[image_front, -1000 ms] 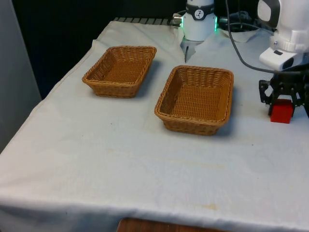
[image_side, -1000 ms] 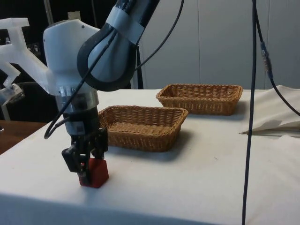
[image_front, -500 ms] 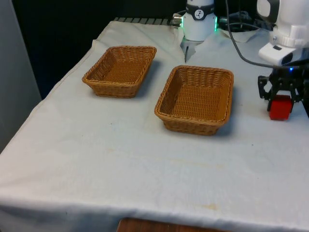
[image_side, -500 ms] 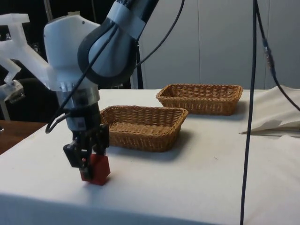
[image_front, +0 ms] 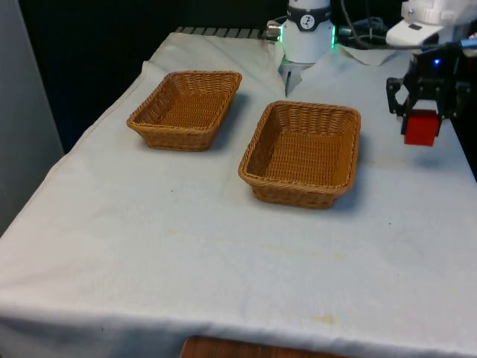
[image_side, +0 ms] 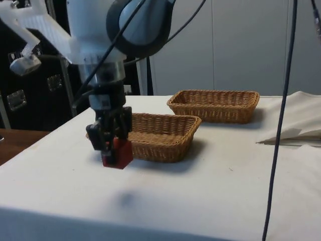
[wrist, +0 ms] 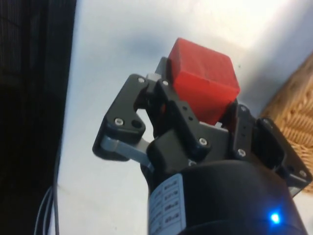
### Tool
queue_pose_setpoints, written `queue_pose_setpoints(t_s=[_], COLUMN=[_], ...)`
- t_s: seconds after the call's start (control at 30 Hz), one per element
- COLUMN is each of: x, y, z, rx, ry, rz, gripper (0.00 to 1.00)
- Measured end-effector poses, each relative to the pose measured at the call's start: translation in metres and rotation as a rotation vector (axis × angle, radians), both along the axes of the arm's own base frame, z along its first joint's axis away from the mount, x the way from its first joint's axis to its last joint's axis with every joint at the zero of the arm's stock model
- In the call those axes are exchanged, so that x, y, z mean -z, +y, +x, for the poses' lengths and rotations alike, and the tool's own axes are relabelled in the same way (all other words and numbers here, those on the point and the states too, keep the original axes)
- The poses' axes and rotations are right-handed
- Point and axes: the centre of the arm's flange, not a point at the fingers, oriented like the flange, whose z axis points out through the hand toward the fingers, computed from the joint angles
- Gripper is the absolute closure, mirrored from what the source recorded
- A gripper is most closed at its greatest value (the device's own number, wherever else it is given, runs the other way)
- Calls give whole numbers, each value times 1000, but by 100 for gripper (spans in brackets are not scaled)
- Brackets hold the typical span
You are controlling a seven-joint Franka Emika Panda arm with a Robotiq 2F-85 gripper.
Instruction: Pick up the red cube and place it into the right basket.
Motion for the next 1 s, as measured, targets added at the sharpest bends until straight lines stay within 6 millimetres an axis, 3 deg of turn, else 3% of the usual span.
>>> queue_pose_setpoints(t_s=[0.37, 1.0], x=[-26, -41], y=[-27, -69], z=[-17, -30], rx=[-19, -28], ry=[-20, -14], rz=[-9, -58], gripper=[98, 98])
